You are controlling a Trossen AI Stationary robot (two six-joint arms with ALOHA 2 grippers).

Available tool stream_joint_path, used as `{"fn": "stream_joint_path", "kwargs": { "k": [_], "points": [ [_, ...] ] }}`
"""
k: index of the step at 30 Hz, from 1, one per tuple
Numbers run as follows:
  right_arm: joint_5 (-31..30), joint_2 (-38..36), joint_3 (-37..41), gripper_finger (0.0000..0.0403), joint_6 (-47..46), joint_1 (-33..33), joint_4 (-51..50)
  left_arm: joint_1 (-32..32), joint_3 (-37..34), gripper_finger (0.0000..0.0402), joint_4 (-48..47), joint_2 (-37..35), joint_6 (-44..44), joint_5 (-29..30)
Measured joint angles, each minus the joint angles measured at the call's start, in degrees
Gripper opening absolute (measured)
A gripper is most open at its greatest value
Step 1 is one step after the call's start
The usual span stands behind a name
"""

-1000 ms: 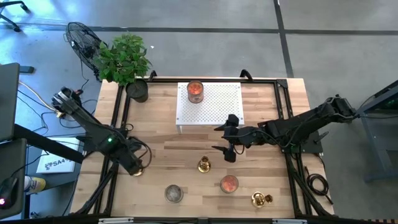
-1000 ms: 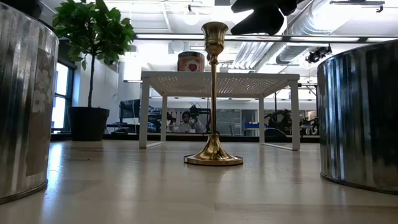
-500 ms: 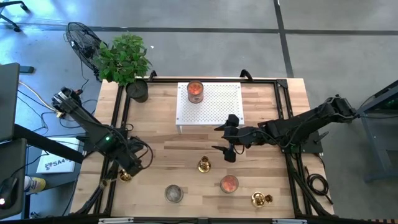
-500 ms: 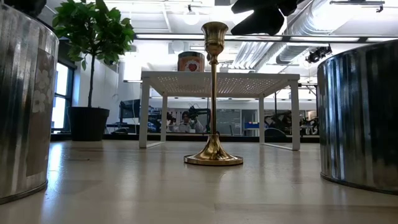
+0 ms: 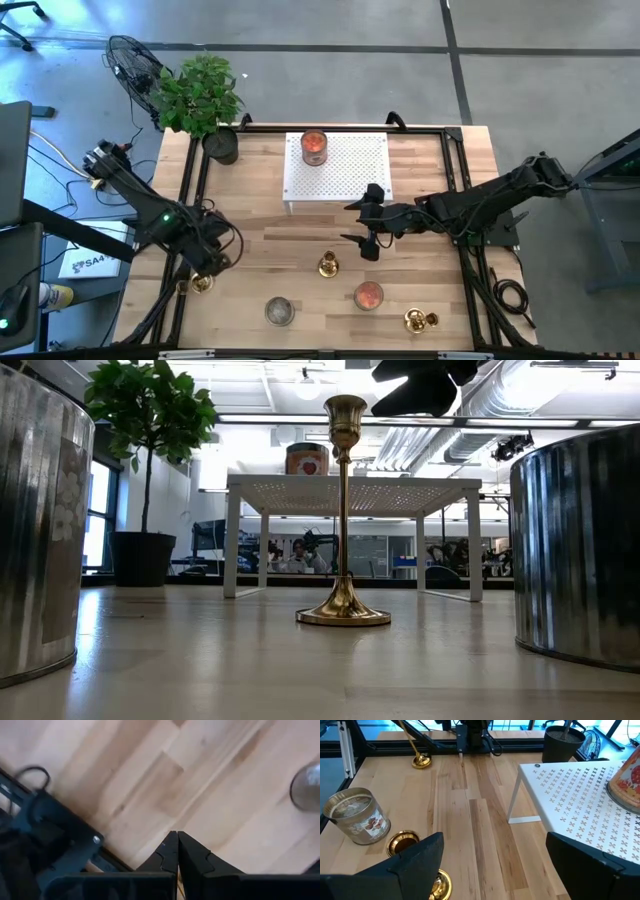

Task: Pick & Place candle stick holders
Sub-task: Put the left gold candle holder on the shelf

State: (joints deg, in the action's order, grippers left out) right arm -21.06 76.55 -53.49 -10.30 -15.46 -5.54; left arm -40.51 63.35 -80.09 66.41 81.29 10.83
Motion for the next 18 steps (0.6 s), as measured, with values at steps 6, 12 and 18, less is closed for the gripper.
{"fn": "stream_joint_path", "kwargs": {
  "k": [6,12,18],
  "points": [
    [0.02,0.01,0.0,0.0346,-0.07,0.0,-0.07,0.0,2.85,0.0001,-2.36,-0.01,-0.04,8.33],
    [0.0,0.01,0.0,0.0346,-0.18,0.0,-0.2,0.0,4.36,0.0017,-2.46,0.0,2.03,14.13],
    [0.0,0.0,0.0,0.0346,-0.18,0.0,-0.2,-0.02,4.5,0.0039,-2.76,0.0,1.47,16.19]
  ]
}}
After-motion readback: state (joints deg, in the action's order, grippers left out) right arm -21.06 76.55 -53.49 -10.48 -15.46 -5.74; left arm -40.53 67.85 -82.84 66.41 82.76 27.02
